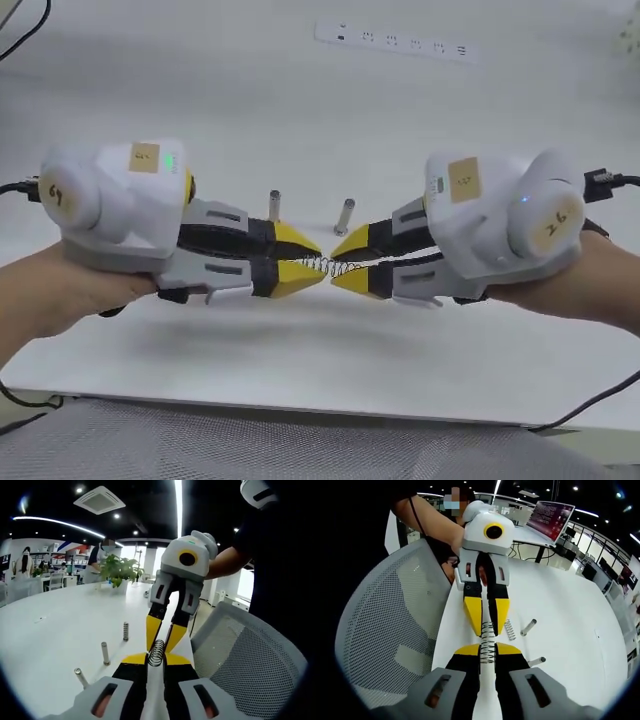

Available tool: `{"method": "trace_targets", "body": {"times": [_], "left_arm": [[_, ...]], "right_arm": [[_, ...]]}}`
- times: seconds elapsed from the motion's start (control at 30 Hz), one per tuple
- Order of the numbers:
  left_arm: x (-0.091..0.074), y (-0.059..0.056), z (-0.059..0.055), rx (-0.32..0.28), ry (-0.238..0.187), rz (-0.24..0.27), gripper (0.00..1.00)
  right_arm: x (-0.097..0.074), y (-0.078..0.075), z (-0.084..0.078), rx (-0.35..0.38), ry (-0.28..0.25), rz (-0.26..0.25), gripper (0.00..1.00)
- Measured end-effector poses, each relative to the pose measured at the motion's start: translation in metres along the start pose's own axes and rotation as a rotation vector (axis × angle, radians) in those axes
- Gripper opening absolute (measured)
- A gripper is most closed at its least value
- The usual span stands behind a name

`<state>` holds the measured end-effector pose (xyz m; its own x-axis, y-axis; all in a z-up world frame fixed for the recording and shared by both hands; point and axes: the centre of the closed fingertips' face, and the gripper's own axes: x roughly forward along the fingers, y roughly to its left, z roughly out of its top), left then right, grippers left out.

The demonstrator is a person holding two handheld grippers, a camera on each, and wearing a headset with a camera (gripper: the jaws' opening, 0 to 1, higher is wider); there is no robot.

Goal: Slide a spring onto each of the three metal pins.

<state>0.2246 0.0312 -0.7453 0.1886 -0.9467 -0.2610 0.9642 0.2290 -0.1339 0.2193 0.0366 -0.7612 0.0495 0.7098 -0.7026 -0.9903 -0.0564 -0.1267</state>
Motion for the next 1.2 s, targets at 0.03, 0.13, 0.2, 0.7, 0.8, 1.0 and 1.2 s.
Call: {"method": "trace_targets", "body": {"times": [0.03, 0.13, 0.2, 0.7, 0.8, 1.0, 1.2], "left_arm": [[-0.0001, -0.0005, 0.0002, -0.001, 0.000, -0.002, 0.03], [-0.0010, -0.0008, 0.0019, -0.013, -0.008, -0.001, 0.02], [-0.0015, -0.0005, 0.0027, -0.021, -0.010, 0.000, 0.02], [-0.0023, -0.0041, 0.0024, -0.039, 0.001, -0.017, 0.02], [-0.0024, -0.0040, 0.0029, -0.038, 0.002, -0.017, 0.02], [-0.0034, -0.0039, 0.0035, -0.049, 0.003, -0.016, 0.01], [-0.0038, -0.0036, 0.0034, -0.060, 0.006, -0.015, 0.01]], "right_arm": [[-0.0003, 0.0003, 0.0002, 0.000, -0.002, 0.002, 0.08], [-0.0012, -0.0003, 0.0010, -0.005, -0.007, -0.001, 0.08], [-0.0017, -0.0005, 0.0018, 0.000, -0.010, -0.001, 0.08], [-0.0015, 0.0030, 0.0028, -0.002, -0.018, 0.008, 0.08], [-0.0016, 0.0026, 0.0033, -0.003, -0.019, 0.006, 0.08], [-0.0019, 0.0017, 0.0045, -0.012, -0.022, 0.002, 0.08], [-0.0017, 0.0007, 0.0045, -0.009, -0.024, 0.002, 0.09]]}}
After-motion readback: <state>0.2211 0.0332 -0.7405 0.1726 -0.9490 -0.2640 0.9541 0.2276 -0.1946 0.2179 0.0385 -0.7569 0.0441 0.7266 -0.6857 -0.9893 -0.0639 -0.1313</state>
